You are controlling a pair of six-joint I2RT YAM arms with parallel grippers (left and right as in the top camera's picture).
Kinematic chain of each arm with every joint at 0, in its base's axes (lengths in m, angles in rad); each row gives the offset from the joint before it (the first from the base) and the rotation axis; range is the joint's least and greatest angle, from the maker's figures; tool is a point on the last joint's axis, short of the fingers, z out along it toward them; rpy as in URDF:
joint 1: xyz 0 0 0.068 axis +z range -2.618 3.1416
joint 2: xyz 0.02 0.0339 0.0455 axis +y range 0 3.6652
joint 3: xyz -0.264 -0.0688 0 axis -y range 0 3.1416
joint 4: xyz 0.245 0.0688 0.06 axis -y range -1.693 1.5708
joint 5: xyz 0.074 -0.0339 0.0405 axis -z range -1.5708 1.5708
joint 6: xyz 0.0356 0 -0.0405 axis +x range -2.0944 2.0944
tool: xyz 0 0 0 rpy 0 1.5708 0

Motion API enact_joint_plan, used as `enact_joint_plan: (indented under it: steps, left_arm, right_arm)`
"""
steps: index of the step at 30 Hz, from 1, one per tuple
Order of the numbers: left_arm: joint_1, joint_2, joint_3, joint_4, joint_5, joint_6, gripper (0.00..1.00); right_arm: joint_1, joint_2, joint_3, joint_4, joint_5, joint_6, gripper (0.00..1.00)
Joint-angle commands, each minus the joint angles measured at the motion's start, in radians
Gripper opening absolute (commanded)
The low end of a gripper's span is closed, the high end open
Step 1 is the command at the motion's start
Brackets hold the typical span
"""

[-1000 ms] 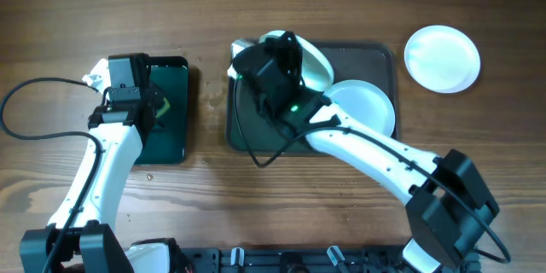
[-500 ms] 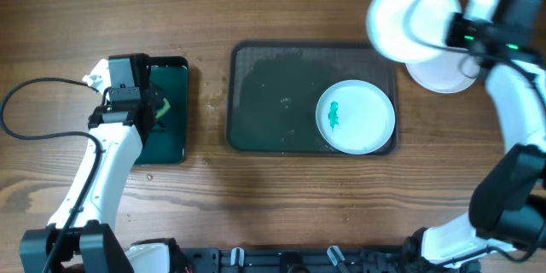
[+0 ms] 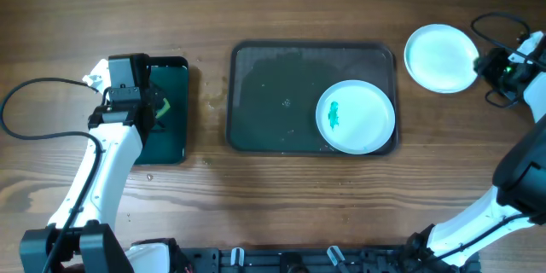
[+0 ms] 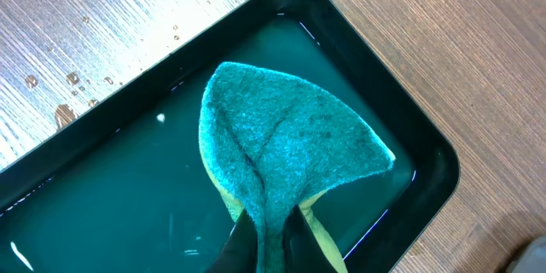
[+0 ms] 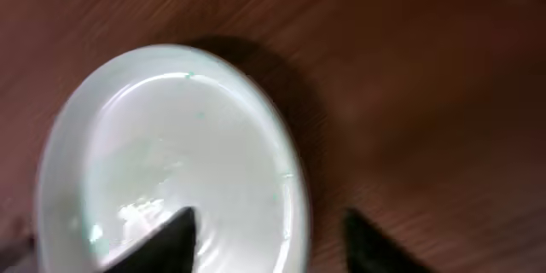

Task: Clean dirty plates on tray and stack at the side
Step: 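Lift the scrubbed plate with right gripper and stack it on the side plate, then move right gripper to the last plate and grip its rim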

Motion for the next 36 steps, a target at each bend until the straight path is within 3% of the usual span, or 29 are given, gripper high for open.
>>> enact_joint_plan:
  steps: [1,4,8,14,17,20,26,30,36]
  left_arm:
    - [0.005,-0.010,-0.003,0.003,-0.002,0.012,0.04]
    - [0.005,-0.010,-0.003,0.003,-0.002,0.012,0.04]
    - [0.005,-0.010,-0.003,0.003,-0.002,0.011,0.04]
    - [0.005,-0.010,-0.003,0.004,-0.002,0.011,0.04]
    - [0.005,-0.010,-0.003,0.004,-0.002,0.011,0.04]
    - [0.005,-0.010,-0.003,0.004,0.002,0.012,0.04]
    - [0.005,-0.010,-0.003,0.016,0.025,0.011,0.04]
    - [0.005,-0.010,-0.003,0.018,0.025,0.011,0.04]
    - [0.005,-0.010,-0.003,0.019,0.026,0.011,0.04]
  right_arm:
    - [0.011,0.001,0.004,-0.005,-0.306,-0.016,0.69]
    - [0.044,-0.042,0.004,-0.016,-0.492,-0.092,0.78]
    - [0.178,-0.127,0.004,-0.127,-0.480,-0.376,0.79]
    - [0.489,-0.127,0.003,-0.277,0.021,-0.594,0.78]
    - [0.589,-0.121,0.003,-0.305,0.221,-0.634,0.77]
    - [0.621,-0.119,-0.018,-0.331,0.290,-0.717,0.74]
    - [0.622,-0.119,-0.079,-0.386,0.227,-0.737,0.62]
    - [0.622,-0.116,-0.108,-0.383,0.156,-0.730,0.62]
    - [0.618,-0.116,-0.145,-0.362,0.275,-0.650,0.63]
